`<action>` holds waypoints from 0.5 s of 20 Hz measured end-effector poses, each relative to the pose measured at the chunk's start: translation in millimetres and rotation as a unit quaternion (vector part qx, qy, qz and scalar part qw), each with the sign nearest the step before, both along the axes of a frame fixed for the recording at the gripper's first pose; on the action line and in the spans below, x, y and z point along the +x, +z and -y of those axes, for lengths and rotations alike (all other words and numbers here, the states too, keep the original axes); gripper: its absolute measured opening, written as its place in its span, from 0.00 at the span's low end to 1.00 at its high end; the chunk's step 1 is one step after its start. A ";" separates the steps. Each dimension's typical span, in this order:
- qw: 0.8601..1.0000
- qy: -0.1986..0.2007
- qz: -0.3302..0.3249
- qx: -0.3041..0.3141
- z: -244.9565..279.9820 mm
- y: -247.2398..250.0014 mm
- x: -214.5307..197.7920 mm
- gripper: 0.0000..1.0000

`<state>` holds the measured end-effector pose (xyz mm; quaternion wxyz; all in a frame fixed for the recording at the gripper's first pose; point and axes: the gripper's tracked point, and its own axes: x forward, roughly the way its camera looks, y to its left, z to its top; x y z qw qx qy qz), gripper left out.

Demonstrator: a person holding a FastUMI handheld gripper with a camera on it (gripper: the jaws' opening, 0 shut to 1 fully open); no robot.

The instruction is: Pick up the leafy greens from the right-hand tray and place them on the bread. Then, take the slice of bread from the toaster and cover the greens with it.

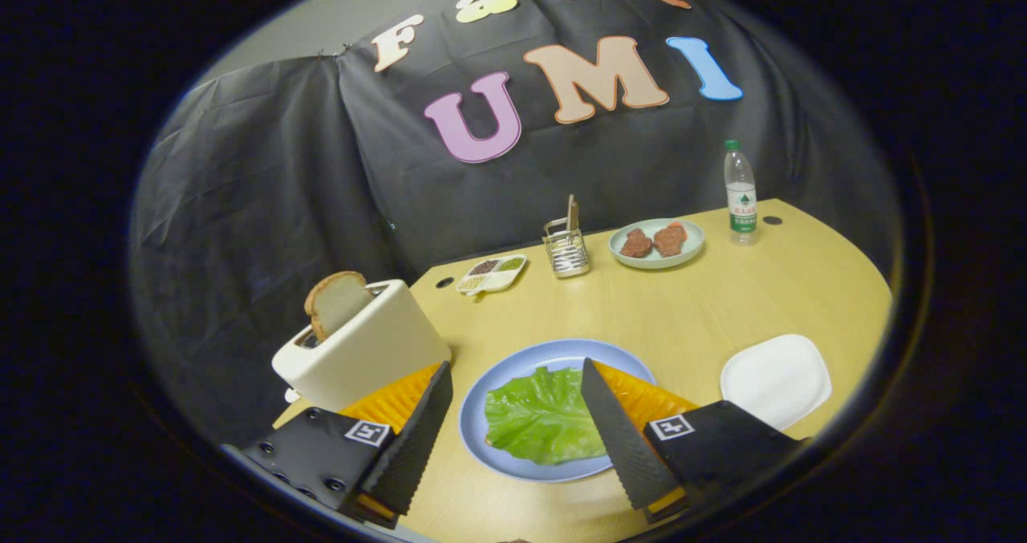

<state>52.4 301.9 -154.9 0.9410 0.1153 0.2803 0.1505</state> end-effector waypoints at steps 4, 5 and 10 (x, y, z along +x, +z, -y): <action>1.000 0.005 0.007 0.001 -20.8 15.5 8.2 1.00; 1.000 0.012 0.004 0.010 -31.5 19.1 9.1 1.00; 0.998 0.054 0.003 0.026 -84.0 40.9 7.8 1.00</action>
